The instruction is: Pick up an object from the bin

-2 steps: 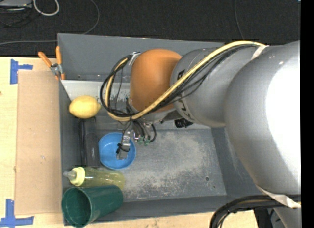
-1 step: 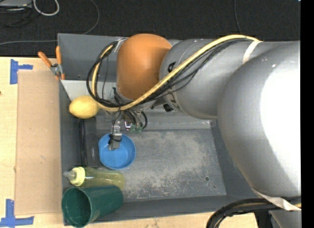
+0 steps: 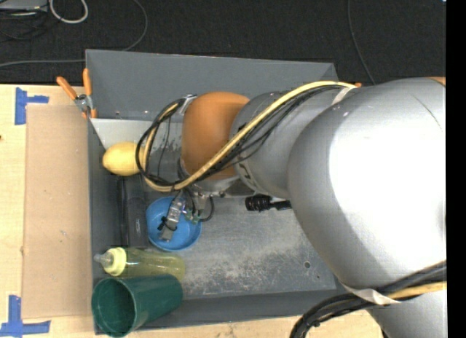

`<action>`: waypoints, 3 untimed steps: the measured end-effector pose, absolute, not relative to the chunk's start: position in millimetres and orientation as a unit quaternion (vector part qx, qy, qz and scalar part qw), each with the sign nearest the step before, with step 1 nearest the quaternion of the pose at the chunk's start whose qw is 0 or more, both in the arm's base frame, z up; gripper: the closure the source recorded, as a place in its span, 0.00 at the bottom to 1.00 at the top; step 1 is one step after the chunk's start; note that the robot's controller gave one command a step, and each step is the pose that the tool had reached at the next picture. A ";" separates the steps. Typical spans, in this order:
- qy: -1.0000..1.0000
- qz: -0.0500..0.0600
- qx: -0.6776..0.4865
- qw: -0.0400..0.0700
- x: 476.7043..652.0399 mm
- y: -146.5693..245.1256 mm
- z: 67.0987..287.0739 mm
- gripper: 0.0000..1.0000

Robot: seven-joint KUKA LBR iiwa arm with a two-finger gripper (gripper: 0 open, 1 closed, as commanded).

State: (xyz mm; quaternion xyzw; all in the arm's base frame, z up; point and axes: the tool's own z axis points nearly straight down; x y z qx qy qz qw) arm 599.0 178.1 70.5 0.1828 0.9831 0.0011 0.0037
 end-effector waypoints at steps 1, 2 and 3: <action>0.984 0.007 0.177 0.012 613.2 195.4 98.3 1.00; 0.984 0.006 0.177 0.012 613.2 195.4 98.3 1.00; 0.997 0.005 0.079 0.013 578.5 191.4 74.3 1.00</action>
Offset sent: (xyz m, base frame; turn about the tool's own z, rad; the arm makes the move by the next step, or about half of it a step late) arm 0.0000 0.0000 0.0000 0.0000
